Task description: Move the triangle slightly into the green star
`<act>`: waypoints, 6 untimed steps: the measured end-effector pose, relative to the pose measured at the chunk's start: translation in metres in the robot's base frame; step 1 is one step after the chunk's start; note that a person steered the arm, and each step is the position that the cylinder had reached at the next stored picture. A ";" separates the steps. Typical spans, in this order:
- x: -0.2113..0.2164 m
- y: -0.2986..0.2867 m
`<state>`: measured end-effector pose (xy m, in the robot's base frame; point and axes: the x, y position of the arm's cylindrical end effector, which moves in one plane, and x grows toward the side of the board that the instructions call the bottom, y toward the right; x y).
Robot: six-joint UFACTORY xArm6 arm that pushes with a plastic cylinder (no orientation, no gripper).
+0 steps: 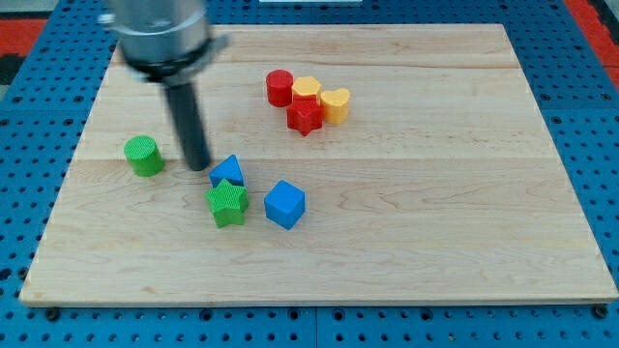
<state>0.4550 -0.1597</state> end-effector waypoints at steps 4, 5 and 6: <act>0.006 0.085; 0.006 0.085; 0.014 0.069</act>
